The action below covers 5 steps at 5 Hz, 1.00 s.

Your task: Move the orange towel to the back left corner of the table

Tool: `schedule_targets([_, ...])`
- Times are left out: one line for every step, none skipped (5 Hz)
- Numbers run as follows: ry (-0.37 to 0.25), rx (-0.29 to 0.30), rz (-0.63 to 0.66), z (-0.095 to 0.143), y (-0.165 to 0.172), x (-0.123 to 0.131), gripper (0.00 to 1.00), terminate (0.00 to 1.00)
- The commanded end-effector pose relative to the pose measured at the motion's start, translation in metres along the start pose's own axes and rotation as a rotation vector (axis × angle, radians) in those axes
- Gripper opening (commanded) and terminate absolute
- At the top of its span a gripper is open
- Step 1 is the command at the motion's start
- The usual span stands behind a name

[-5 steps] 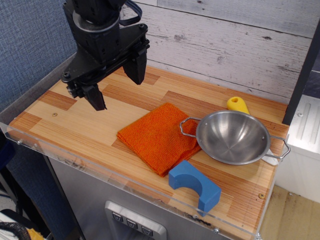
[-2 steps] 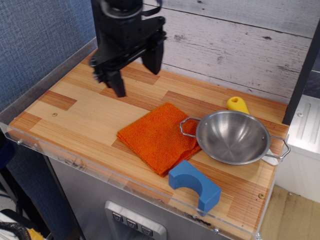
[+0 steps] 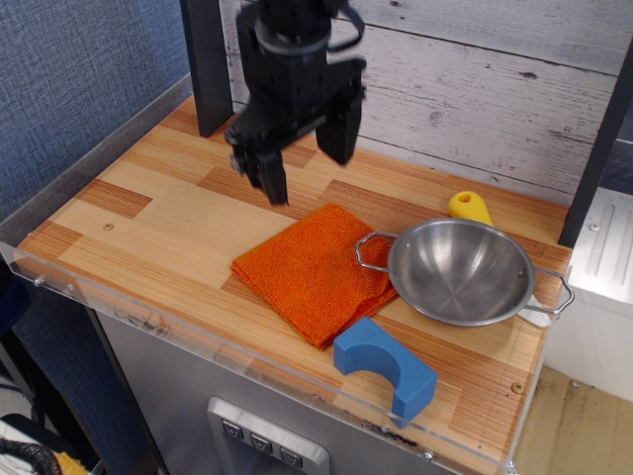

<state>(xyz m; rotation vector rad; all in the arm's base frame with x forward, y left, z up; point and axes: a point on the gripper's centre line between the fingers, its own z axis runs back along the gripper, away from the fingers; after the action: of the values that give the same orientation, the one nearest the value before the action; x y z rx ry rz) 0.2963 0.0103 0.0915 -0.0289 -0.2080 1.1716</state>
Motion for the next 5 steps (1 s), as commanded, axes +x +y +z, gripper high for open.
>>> schedule_targets([0.0, 0.055, -0.045, -0.032, 0.003, -0.008, 1.0, 0.0])
schedule_targets([0.043, 0.061, -0.042, -0.05, 0.006, -0.01, 1.0, 0.0])
schedule_targets([0.039, 0.07, -0.054, -0.064, 0.006, -0.013, 1.0, 0.0])
schedule_targets([0.01, 0.064, -0.063, -0.068, 0.002, -0.013, 1.0, 0.0])
schedule_targets([0.0, 0.057, -0.052, -0.068, -0.001, -0.01, 1.0, 0.0])
